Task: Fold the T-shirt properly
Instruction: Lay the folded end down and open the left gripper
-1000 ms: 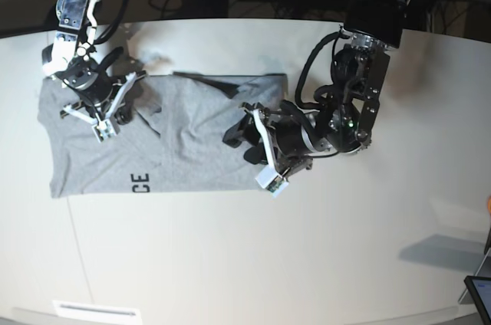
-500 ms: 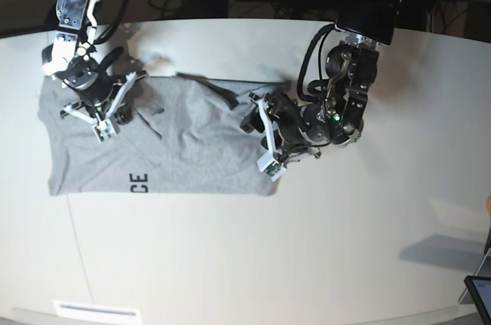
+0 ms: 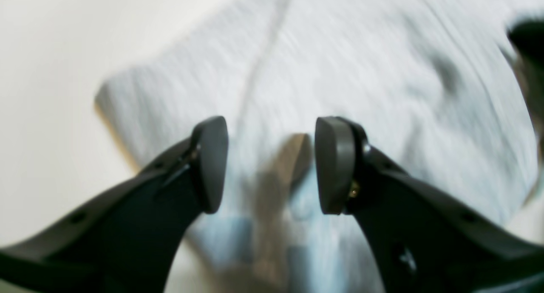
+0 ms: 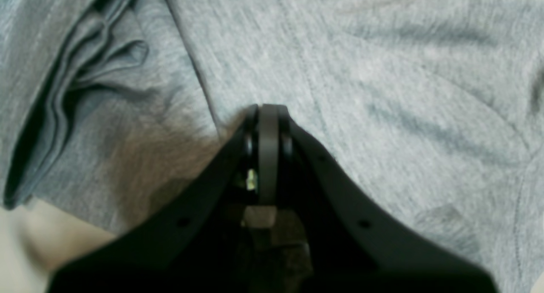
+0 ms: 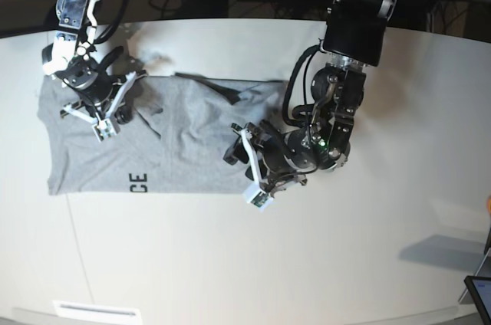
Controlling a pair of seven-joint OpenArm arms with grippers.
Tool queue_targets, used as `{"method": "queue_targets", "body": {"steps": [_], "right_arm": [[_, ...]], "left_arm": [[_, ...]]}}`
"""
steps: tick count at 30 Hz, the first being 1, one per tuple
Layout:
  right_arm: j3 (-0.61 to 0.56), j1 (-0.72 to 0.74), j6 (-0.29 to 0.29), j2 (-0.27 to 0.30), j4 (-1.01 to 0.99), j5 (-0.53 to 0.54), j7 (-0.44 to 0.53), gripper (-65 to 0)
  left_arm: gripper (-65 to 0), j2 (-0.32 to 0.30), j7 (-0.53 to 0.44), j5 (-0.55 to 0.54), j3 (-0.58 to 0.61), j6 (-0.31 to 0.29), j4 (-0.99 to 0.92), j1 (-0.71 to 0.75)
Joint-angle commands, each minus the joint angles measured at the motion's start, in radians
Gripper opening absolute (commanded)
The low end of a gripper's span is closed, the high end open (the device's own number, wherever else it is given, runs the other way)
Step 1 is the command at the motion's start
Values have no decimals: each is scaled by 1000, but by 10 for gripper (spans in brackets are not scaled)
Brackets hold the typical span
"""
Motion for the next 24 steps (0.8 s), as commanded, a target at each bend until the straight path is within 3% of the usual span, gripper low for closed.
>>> {"method": "queue_targets", "body": {"steps": [1, 8, 15, 21, 24], "right_arm": [[2, -15, 14, 4, -5, -48, -84, -647], [3, -15, 14, 4, -5, -48, -84, -647], [2, -15, 14, 28, -5, -48, -84, -647], [2, -15, 14, 30, -7, -48, -84, -647], [2, -15, 14, 30, -8, -48, -84, -647]], "left_arm": [[-331, 13, -24, -14, -1, -3, -18, -24], [-331, 36, -33, -15, -13, -3, -155, -53], [-333, -3, -22, -21, -14, 0, 84, -46], [-333, 22, 117, -4, 1, 5, 328, 45], [-334, 31, 156, 75, 1, 37, 430, 126]]}}
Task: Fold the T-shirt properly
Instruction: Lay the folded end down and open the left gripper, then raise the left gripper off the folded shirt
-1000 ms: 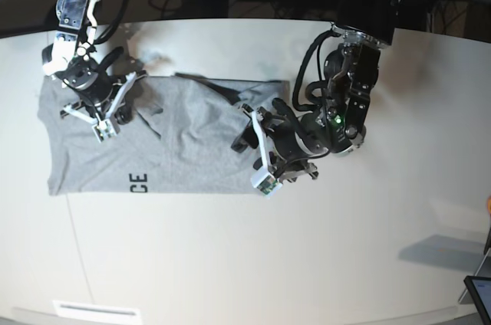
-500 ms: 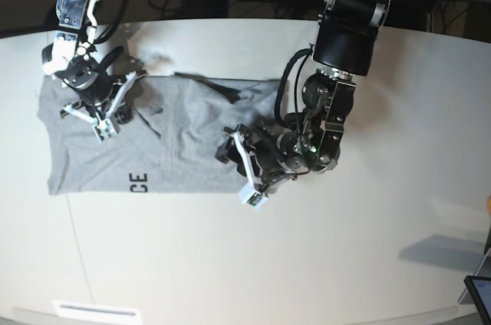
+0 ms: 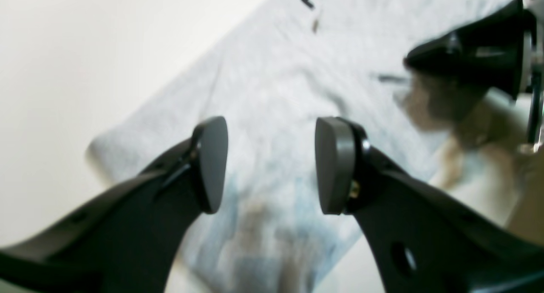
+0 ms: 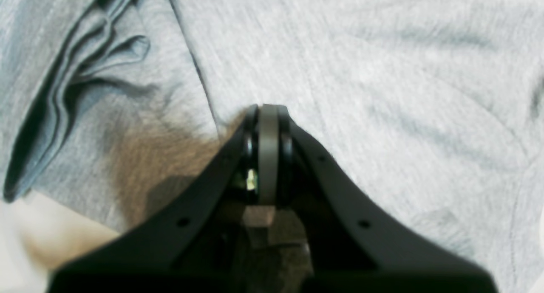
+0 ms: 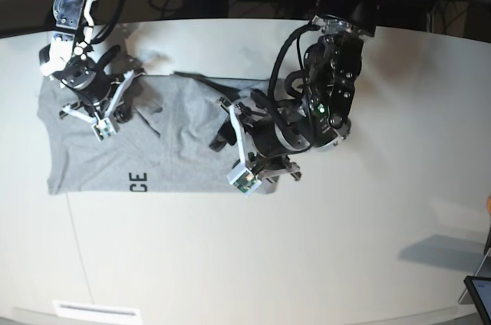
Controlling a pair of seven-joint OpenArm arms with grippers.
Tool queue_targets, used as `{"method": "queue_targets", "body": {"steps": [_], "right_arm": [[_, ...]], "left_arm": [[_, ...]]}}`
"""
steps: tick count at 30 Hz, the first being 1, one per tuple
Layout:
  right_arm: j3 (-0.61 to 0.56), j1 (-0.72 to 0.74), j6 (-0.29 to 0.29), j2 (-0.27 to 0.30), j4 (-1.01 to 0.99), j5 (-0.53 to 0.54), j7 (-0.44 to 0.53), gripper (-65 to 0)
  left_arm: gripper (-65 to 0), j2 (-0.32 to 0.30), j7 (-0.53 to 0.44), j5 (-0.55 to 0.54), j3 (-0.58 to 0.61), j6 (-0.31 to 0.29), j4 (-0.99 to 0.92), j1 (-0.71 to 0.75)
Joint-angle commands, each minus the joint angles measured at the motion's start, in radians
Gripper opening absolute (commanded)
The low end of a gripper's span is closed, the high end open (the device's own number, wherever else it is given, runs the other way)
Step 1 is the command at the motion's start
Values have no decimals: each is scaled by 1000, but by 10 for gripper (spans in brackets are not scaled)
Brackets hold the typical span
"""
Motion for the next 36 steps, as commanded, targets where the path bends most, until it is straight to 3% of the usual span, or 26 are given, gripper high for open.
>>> {"method": "queue_targets", "body": {"steps": [1, 6, 14, 22, 28, 36], "right_arm": [[2, -13, 4, 8, -6, -55, -84, -647], [-3, -7, 4, 8, -11, -55, -84, -647], [-6, -5, 4, 8, -11, -55, -84, -647], [-6, -5, 4, 8, -13, -55, -84, -647], [-6, -5, 4, 8, -13, -55, -84, -647], [-6, -5, 4, 8, -13, -55, -84, -647]], "left_arm": [[-334, 2, -11, 29, -3, 13, 38, 7], [-334, -5, -16, 145, -3, 13, 57, 86], [-334, 1, -14, 145, 5, 13, -12, 108], [-334, -5, -12, 145, 123, 13, -17, 151], [-334, -8, -11, 154, 114, 13, -18, 149], [-334, -27, 0, 142, 109, 13, 115, 148]]}}
